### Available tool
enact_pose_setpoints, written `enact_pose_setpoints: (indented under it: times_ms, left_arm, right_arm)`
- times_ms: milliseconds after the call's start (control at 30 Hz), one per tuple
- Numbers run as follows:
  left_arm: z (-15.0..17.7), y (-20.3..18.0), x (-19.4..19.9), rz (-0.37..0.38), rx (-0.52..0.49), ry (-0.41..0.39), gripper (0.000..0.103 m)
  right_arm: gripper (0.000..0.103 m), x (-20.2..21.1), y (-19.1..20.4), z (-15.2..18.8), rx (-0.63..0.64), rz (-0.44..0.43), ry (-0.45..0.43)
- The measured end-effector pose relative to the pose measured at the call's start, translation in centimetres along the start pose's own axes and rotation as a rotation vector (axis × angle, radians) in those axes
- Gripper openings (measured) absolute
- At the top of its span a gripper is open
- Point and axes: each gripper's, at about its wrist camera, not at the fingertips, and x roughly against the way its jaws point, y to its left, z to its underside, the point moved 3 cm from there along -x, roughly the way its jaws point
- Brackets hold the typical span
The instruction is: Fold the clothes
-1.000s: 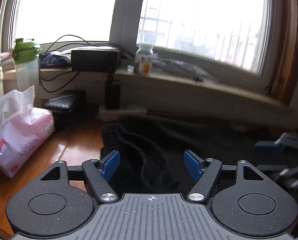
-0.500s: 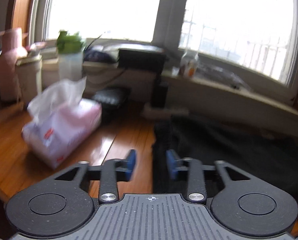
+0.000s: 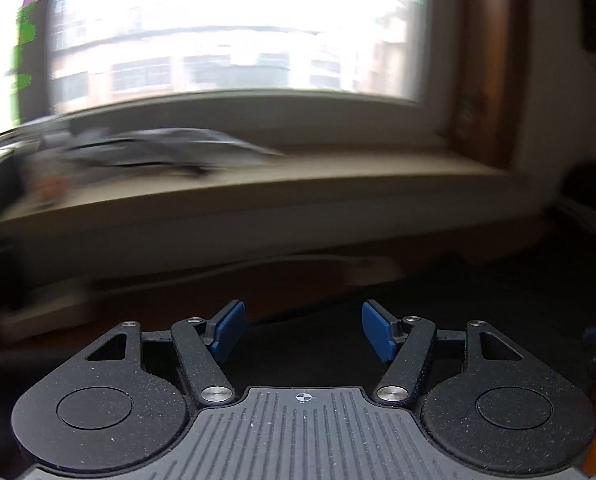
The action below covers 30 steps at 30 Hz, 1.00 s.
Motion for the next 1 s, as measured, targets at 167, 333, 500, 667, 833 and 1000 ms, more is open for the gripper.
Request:
enact_pose_setpoints:
  times_ms: [167,333,500,667,833,1000]
  left_arm:
    - [1.0,-4.8,-4.5,0.065,-0.059,0.046,0.071]
    - [3.4,-4.8,-6.2,0.072,-0.055,0.089,0.074]
    - [4.0,-3.4,-6.2,0.091,0.026,0.081,0.076]
    - [4.0,-3.6,-6.5,0.074,0.009,0.082,0.077]
    - [4.0,-3.4,-6.3,0.075,0.027,0.072,0.077]
    - [3.1,-1.5,-4.9,0.04,0.112,0.005,0.077]
  right_arm:
    - [0.049,-0.7,-2.6,0.8,-0.16,-0.04,0.012]
    - [0.049,-2.3,-2.5,0.6,-0.203,-0.107,0.046]
    - [0.05,-2.1,-1.5,0.5,-0.171,-0.126,0.069]
    - [0.025,-0.8,-0.7,1.0,-0.143,-0.116,0.057]
    - [0.013,-0.3,-0.1,-1.1,-0.141,-0.106,-0.03]
    - [0.011,-2.7,2.7,-6.0,-0.084,-0.143,-0.112]
